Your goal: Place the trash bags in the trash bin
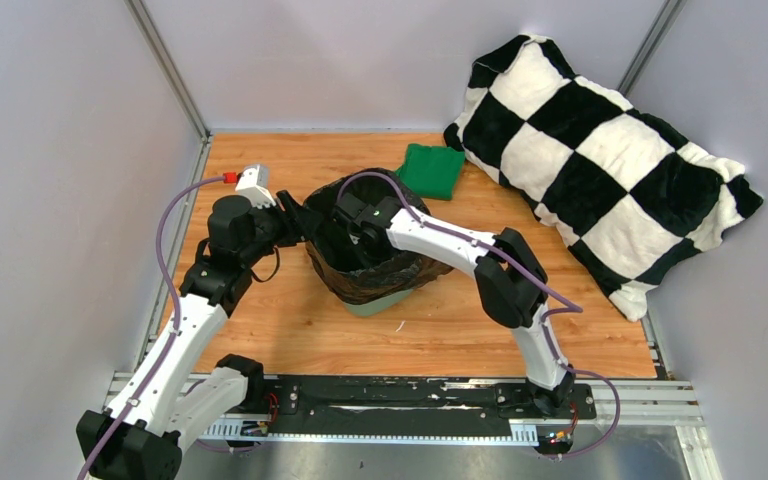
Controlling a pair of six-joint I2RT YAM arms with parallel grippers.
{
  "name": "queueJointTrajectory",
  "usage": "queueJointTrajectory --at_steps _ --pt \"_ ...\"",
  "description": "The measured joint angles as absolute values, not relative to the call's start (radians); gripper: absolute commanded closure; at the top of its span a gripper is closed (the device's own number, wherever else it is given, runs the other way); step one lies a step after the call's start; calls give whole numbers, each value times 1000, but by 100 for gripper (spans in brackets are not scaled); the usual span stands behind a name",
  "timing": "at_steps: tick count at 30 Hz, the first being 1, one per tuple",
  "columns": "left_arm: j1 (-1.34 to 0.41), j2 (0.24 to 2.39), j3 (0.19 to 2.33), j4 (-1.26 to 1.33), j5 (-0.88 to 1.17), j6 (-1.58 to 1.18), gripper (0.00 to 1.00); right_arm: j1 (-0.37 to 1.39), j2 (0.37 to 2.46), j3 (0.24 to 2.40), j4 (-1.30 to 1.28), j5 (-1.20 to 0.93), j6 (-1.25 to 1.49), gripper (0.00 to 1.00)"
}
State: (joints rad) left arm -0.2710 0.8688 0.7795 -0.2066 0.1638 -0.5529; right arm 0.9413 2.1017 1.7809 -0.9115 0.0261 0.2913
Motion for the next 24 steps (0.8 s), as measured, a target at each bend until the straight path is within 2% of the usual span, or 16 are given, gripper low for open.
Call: queueJointTrajectory --at_steps 24 --pt "-271 869 780 -207 163 -553 52 941 1967 1817 -957 27 290 73"
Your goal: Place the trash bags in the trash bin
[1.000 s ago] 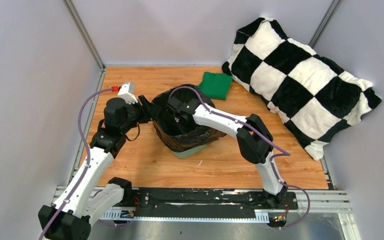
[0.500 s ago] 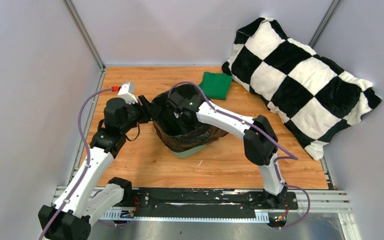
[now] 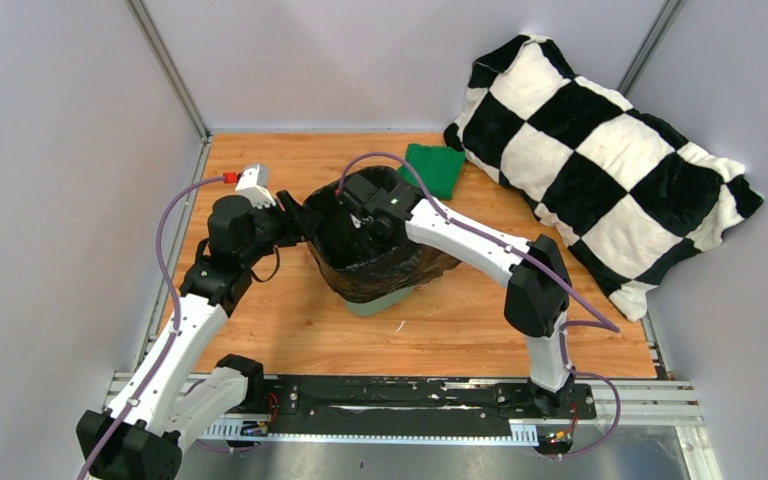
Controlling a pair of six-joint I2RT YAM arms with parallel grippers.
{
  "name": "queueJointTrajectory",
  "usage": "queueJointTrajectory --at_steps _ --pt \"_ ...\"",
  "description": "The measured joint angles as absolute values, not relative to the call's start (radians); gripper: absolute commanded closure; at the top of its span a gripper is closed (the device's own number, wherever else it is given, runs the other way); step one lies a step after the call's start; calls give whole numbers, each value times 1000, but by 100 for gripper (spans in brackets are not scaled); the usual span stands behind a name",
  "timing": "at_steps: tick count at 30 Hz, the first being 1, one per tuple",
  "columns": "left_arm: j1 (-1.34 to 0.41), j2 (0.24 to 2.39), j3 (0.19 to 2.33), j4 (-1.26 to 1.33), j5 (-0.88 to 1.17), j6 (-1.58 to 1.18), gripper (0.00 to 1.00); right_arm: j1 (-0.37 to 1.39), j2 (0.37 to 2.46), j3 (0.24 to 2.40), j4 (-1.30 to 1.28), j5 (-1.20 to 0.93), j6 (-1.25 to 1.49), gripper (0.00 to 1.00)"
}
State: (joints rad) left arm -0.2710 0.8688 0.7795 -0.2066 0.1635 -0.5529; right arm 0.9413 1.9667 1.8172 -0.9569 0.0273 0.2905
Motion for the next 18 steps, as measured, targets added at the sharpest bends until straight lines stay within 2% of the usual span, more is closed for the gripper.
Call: queueJointTrajectory --at_steps 18 --pt "-271 870 780 -206 164 -553 52 944 1956 1787 -907 27 300 73"
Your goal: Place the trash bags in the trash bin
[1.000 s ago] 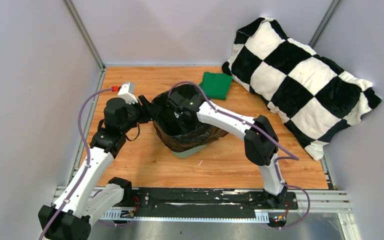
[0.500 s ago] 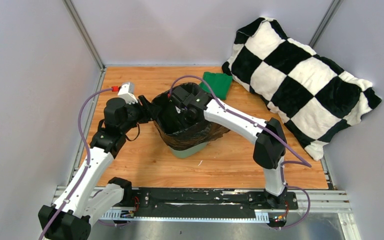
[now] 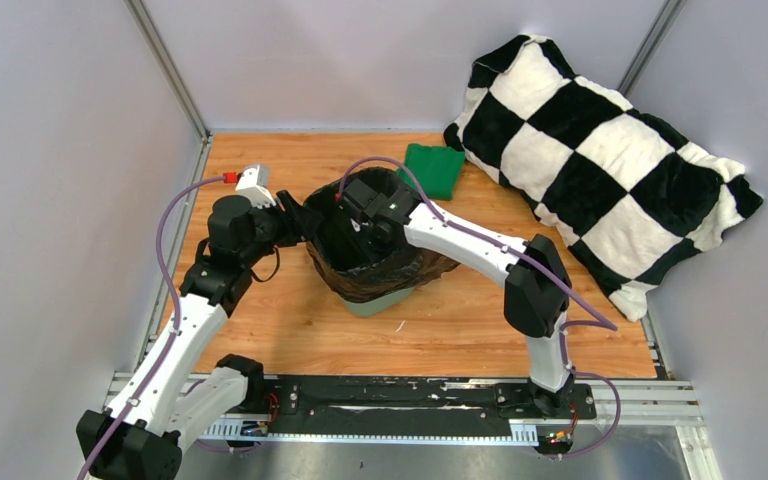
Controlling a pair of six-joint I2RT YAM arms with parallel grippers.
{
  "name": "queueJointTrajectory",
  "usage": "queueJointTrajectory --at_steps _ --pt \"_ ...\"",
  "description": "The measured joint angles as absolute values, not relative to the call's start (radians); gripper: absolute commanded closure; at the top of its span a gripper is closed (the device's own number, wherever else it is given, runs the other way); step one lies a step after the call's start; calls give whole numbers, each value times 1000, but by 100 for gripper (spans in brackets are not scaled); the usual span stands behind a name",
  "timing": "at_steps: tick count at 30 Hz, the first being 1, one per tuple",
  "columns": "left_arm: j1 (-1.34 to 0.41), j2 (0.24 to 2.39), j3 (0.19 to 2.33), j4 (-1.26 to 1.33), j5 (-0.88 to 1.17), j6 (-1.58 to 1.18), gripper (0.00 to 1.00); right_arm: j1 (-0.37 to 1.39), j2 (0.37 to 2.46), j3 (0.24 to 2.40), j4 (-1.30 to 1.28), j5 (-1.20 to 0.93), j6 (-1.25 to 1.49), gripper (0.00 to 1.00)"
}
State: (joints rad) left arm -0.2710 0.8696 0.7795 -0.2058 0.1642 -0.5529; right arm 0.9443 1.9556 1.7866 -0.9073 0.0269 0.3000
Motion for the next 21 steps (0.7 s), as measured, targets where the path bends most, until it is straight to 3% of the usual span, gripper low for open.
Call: queueJointTrajectory --at_steps 14,21 --pt "-272 871 780 -204 165 -553 52 945 2032 1769 -862 30 316 71" --pt "-272 871 780 -204 165 -553 52 945 2056 1825 -886 31 315 76"
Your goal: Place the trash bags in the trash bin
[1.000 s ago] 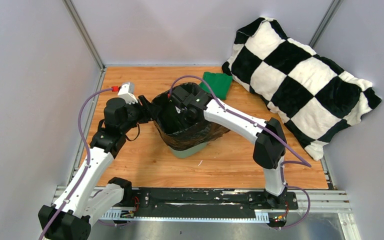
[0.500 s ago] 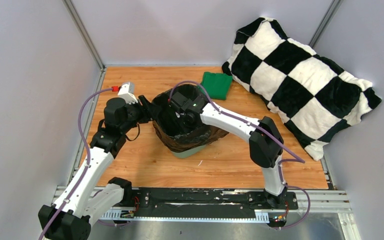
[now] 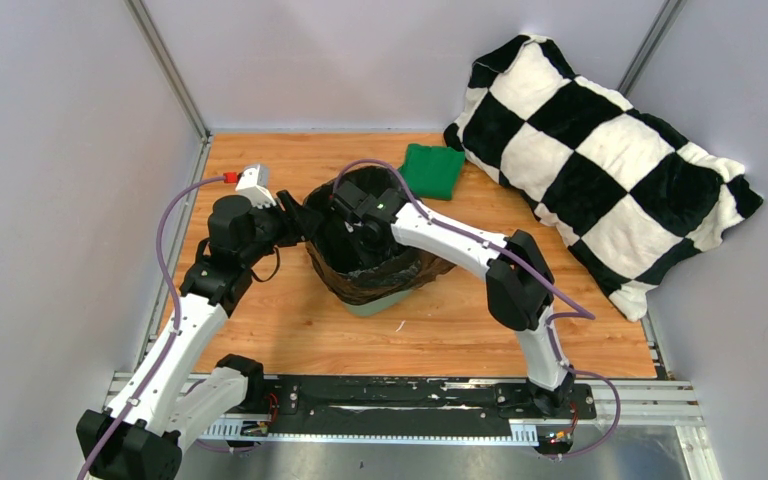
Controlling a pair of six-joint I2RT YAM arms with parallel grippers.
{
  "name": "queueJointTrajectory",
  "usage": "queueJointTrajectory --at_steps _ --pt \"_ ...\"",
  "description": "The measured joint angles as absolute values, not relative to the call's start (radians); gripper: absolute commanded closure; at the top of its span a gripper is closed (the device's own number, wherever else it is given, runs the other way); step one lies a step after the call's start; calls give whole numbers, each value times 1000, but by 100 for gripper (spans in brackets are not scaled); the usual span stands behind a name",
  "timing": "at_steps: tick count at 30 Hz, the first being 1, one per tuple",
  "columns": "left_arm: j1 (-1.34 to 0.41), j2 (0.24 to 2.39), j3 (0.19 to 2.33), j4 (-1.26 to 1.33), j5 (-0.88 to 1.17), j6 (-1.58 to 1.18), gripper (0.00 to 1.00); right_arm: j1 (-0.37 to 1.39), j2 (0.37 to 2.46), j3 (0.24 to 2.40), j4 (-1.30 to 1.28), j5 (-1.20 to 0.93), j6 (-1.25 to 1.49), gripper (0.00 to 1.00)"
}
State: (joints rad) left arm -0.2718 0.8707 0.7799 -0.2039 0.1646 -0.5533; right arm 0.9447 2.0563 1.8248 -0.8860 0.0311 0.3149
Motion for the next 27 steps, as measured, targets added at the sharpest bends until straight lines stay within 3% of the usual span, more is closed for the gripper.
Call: queueJointTrajectory --at_steps 27 --pt "-277 873 780 -198 165 -554 52 945 2019 1884 -966 32 297 85"
